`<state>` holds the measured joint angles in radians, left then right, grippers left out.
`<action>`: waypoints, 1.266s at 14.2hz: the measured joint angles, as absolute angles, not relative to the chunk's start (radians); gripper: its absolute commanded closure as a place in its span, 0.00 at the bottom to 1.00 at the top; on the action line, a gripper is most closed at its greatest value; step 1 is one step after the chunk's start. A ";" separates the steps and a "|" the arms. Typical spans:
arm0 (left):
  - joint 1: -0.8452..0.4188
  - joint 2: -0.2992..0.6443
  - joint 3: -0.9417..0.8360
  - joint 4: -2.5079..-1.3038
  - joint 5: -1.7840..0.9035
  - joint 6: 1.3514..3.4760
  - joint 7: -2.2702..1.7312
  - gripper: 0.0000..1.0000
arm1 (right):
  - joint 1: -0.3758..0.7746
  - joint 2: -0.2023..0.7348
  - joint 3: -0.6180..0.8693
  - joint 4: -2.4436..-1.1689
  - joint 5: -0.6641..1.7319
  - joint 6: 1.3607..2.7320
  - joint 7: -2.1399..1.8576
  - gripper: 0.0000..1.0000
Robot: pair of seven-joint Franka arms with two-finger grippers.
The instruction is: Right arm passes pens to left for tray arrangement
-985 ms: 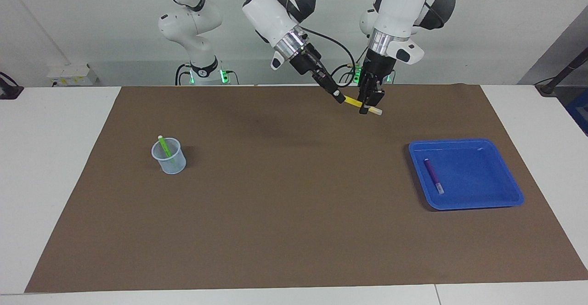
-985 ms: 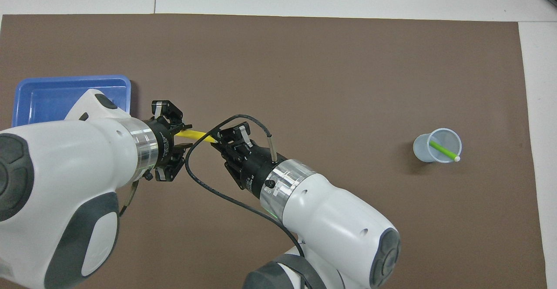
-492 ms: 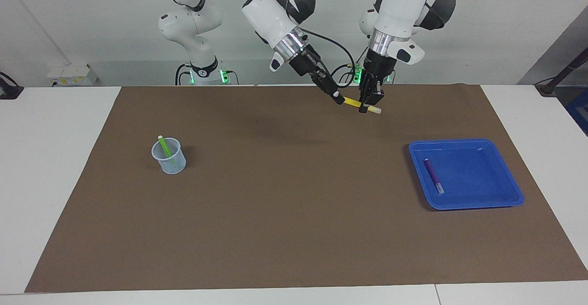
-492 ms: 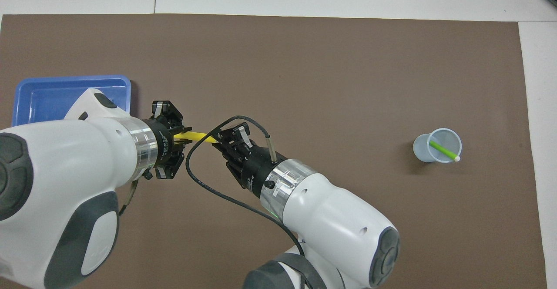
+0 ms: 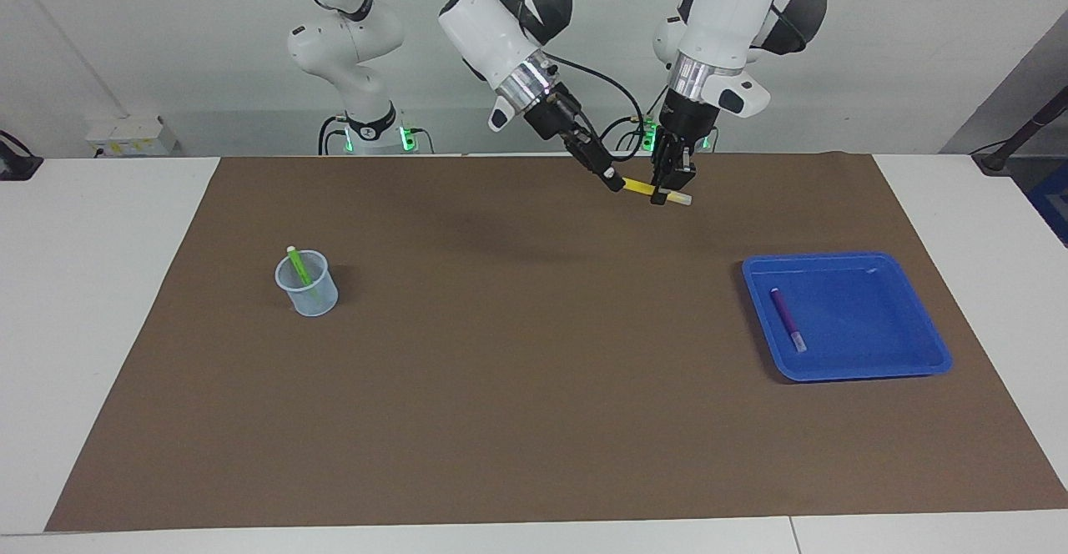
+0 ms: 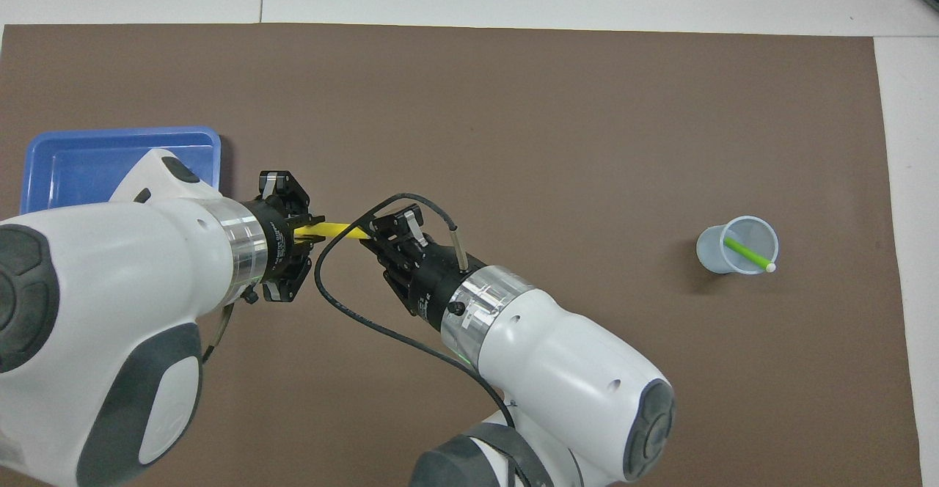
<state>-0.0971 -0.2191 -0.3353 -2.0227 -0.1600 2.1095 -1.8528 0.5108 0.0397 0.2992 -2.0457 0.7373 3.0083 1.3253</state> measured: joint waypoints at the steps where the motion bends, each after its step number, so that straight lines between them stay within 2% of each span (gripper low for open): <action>1: -0.097 -0.219 -0.335 -2.023 -0.160 2.109 -1.853 1.00 | 0.511 0.040 0.299 -2.046 0.737 3.008 1.325 1.00; 2: -0.097 -0.219 -0.335 -2.023 -0.160 2.109 -1.853 1.00 | 0.511 0.040 0.299 -2.046 0.737 3.008 1.325 0.84; 3: -0.097 -0.219 -0.335 -2.023 -0.160 2.109 -1.853 1.00 | 0.511 0.040 0.299 -2.046 0.737 3.008 1.325 0.52; 4: -0.097 -0.219 -0.336 -2.023 -0.160 2.109 -1.853 1.00 | 0.510 0.040 0.299 -2.045 0.737 3.008 1.325 0.36; 5: -0.097 -0.219 -0.336 -2.023 -0.160 2.109 -1.853 1.00 | 0.509 0.040 0.299 -2.045 0.737 3.008 1.325 0.09; 6: -0.097 -0.219 -0.336 -2.023 -0.160 2.108 -1.853 1.00 | 0.506 0.040 0.299 -2.044 0.737 3.009 1.325 0.00; 8: -0.097 -0.219 -0.336 -2.024 -0.160 2.108 -1.853 1.00 | 0.503 0.040 0.299 -2.042 0.737 3.002 1.325 0.00; 10: -0.097 -0.219 -0.336 -2.024 -0.160 2.108 -1.853 1.00 | 0.488 0.036 0.296 -2.039 0.737 2.929 1.265 0.00; 15: -0.097 -0.219 -0.336 -2.024 -0.160 2.108 -1.851 1.00 | 0.301 -0.018 0.288 -2.023 0.735 2.529 0.799 0.00; 18: -0.097 -0.219 -0.335 -2.026 -0.160 2.106 -1.834 1.00 | 0.220 -0.034 0.285 -2.022 0.576 2.345 0.615 0.00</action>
<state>-0.0972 -0.2187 -0.3353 -2.0256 -0.1601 2.1062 -1.8341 0.2197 -0.0338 0.2854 -2.0219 0.5759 2.3454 0.6154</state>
